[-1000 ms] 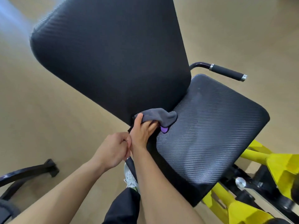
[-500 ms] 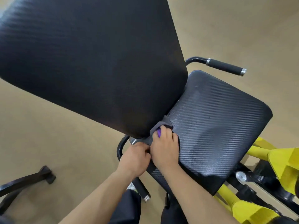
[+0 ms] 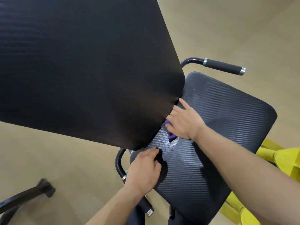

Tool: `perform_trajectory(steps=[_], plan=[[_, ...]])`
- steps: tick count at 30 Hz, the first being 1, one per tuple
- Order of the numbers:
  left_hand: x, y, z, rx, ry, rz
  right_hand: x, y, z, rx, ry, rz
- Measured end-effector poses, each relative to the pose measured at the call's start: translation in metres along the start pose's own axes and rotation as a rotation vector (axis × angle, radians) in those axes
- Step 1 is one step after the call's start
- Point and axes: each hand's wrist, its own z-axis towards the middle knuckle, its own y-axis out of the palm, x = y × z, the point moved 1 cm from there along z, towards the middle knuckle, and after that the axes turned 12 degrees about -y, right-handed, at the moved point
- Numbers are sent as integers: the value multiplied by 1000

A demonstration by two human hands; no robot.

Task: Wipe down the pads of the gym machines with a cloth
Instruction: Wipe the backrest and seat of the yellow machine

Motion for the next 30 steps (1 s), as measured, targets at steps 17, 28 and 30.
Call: perform_trajectory(steps=[17, 28, 30], plan=[[-18, 13, -1, -4, 19, -119, 98, -24, -1, -81, 555, -31], [-21, -33, -20, 94, -77, -304, -97, 15, 3, -45, 285, 90], [-21, -43, -22, 94, -81, -298, -128, 14, 0, -82, 209, 133]])
